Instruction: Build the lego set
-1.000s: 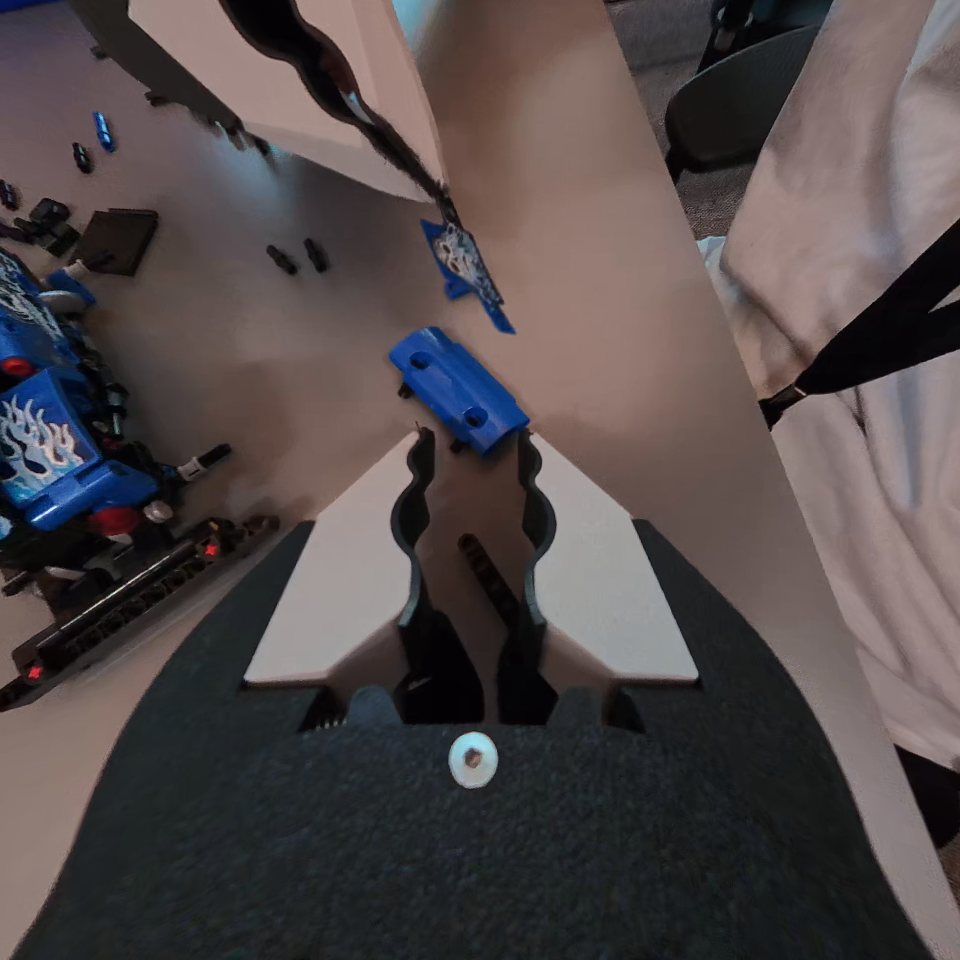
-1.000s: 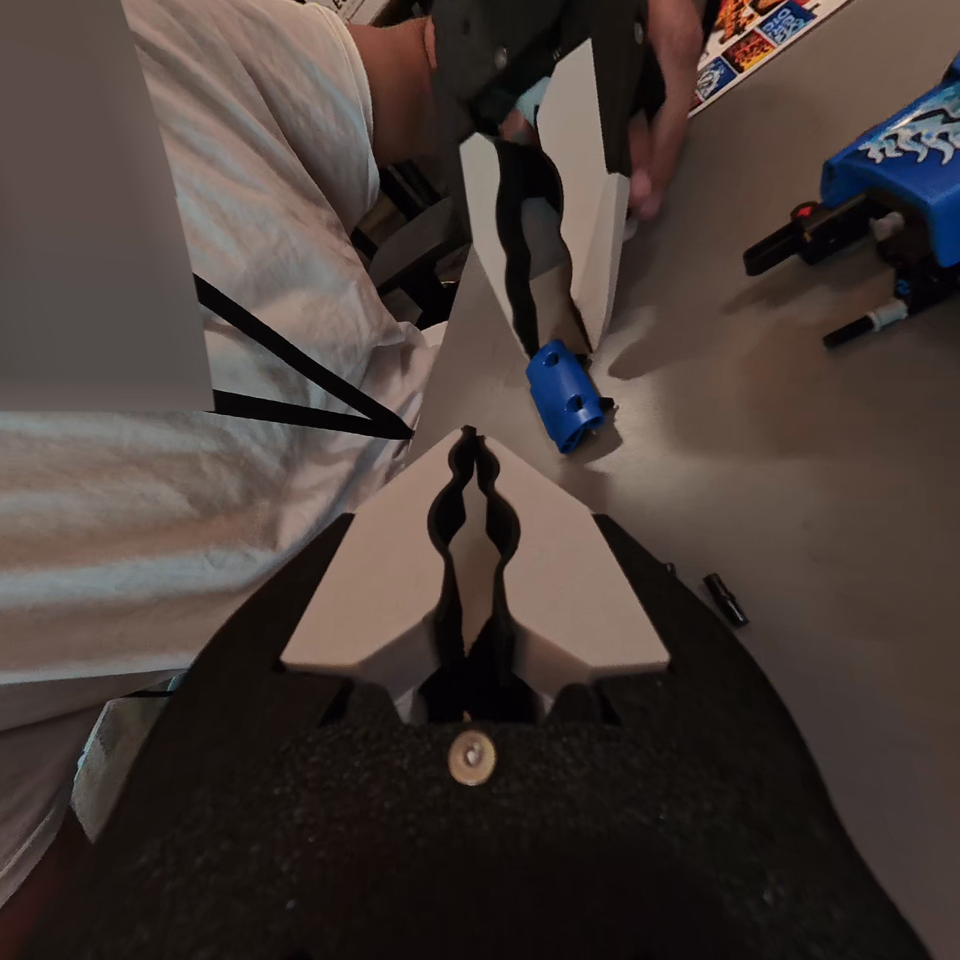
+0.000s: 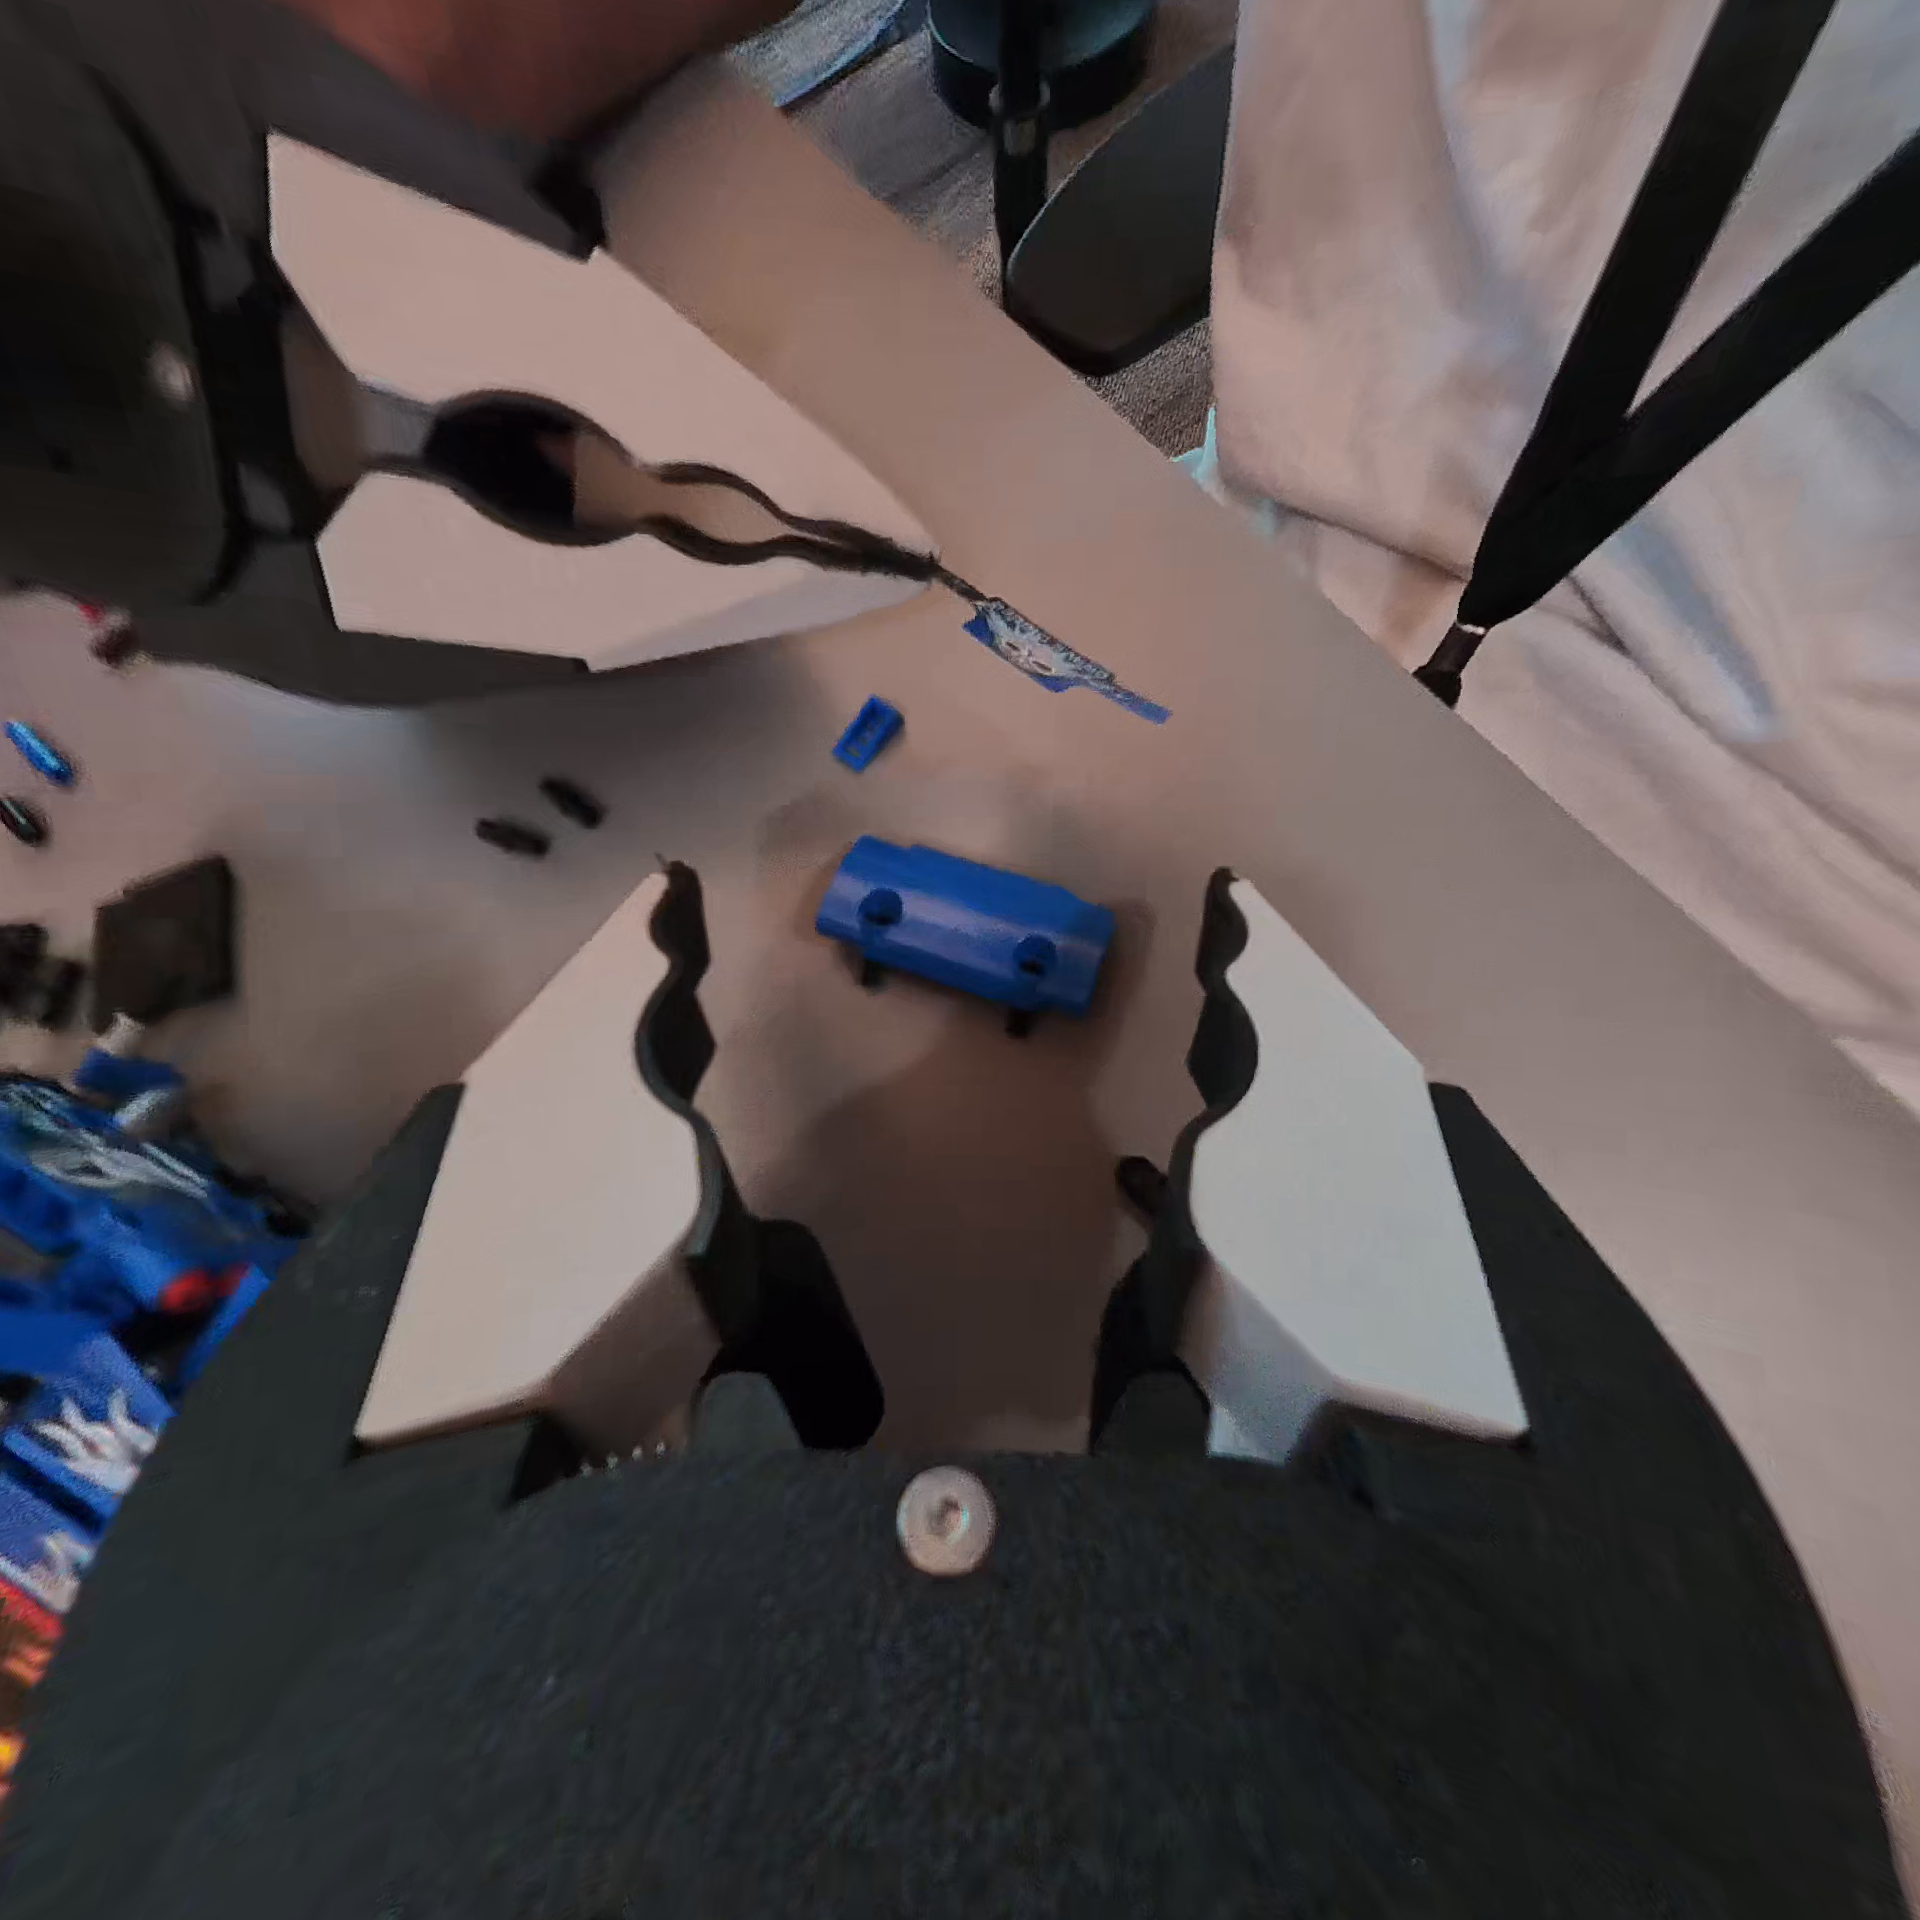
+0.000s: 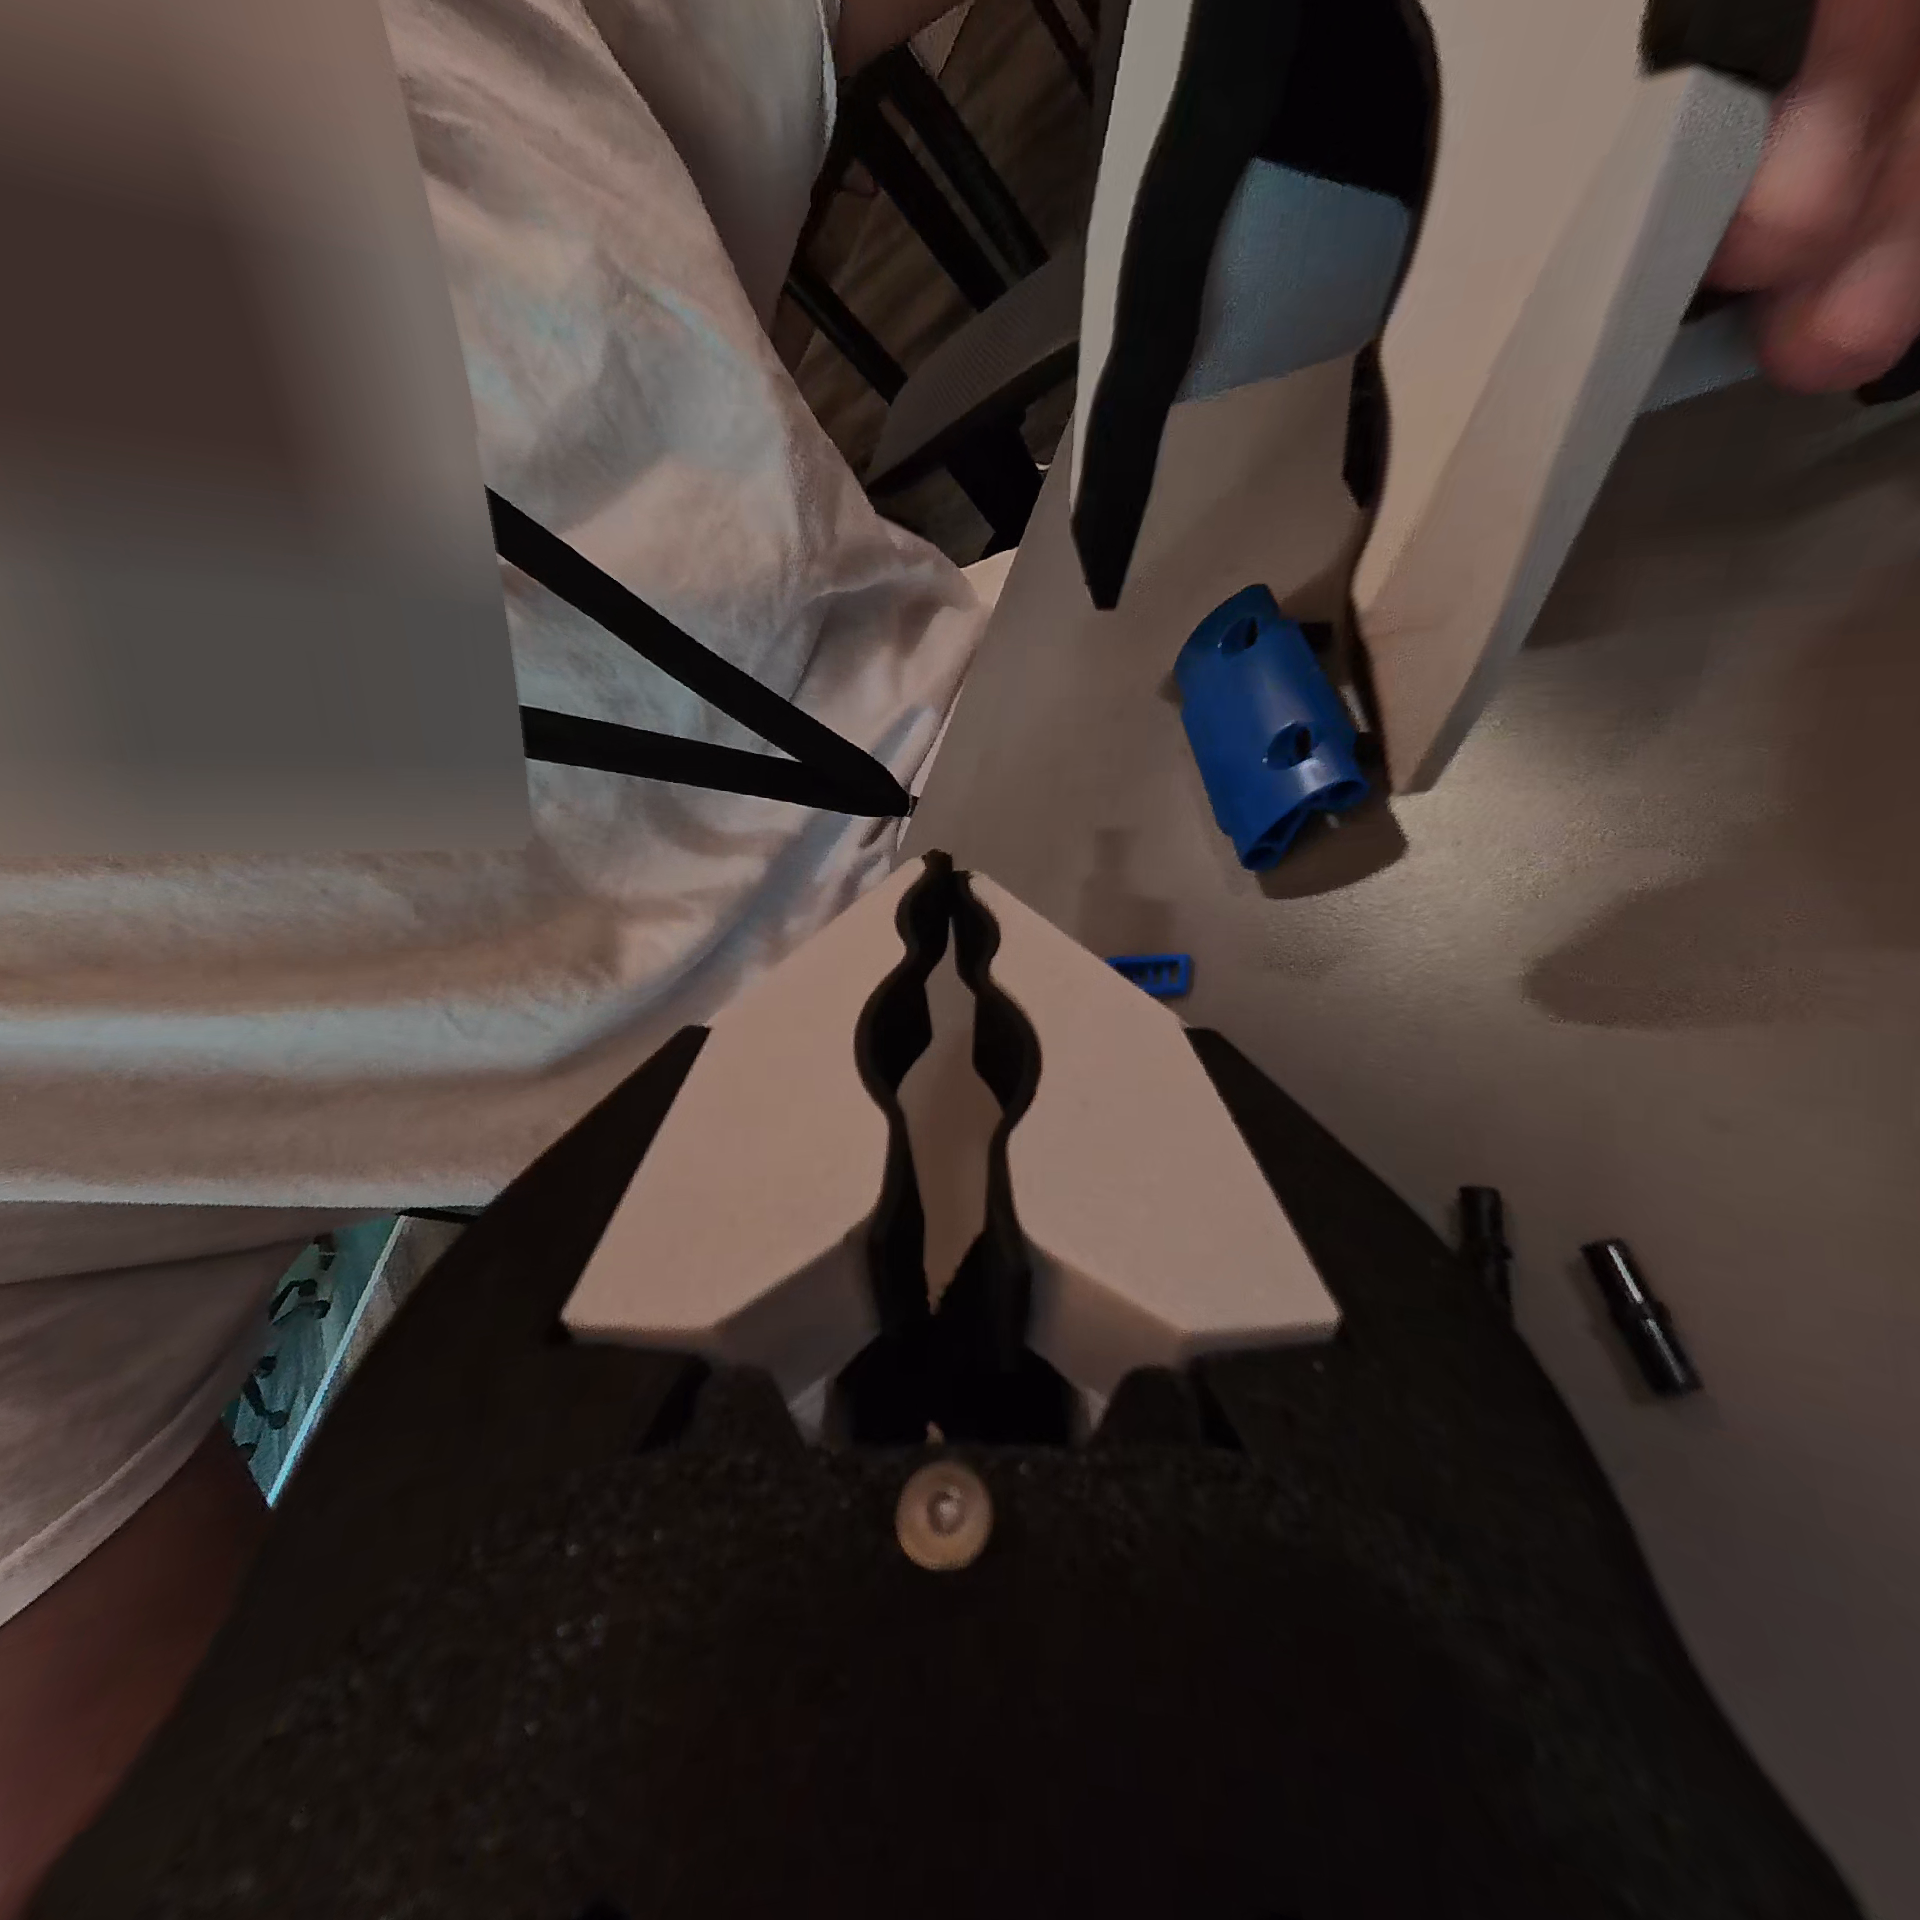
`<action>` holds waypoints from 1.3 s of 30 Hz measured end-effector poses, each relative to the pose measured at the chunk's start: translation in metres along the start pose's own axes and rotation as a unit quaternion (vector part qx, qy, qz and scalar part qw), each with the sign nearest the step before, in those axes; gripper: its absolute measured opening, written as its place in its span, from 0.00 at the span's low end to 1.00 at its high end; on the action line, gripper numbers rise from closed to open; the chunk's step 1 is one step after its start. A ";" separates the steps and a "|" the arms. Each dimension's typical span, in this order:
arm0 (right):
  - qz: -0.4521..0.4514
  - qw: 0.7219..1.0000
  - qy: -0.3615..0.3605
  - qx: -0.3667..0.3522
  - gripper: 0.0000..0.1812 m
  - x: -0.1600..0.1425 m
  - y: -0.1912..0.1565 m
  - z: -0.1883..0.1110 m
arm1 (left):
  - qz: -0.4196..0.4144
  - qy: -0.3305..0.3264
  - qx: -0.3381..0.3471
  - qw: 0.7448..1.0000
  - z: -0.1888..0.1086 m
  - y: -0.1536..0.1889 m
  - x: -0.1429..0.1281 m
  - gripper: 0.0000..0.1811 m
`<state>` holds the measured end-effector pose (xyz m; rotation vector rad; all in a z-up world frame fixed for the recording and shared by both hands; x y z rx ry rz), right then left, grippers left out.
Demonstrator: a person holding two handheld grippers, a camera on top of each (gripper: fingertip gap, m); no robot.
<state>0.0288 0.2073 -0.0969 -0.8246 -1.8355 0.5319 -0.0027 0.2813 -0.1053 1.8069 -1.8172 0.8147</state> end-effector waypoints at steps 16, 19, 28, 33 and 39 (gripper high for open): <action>-0.002 1.000 -0.002 0.010 0.00 -0.002 -0.003 0.000 | 0.005 -0.056 -0.041 0.998 0.012 0.001 -0.012 0.40; 0.000 1.000 -0.006 0.008 0.00 -0.002 -0.002 0.000 | -0.021 -0.039 -0.058 0.997 0.013 0.009 -0.013 0.34; -0.016 1.000 -0.025 0.004 0.00 0.021 -0.004 0.000 | -0.030 -0.018 -0.048 0.998 0.011 0.028 -0.013 0.34; -0.001 0.997 -0.071 0.010 0.00 0.015 0.010 0.020 | -0.017 -0.017 -0.056 0.998 0.012 0.034 -0.012 0.33; -0.032 0.998 -0.062 -0.001 0.00 0.025 0.008 0.029 | -0.009 -0.017 -0.064 0.998 0.012 0.037 -0.012 0.33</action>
Point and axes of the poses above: each gripper's, where its closed fingertips meet, z out along the fingers, x out of its top, y = z × x across the jaws, the point moved 3 cm from there along -z, back along the fingers, and after that the axes turned 6 degrees about -y, right-handed, at the moved point
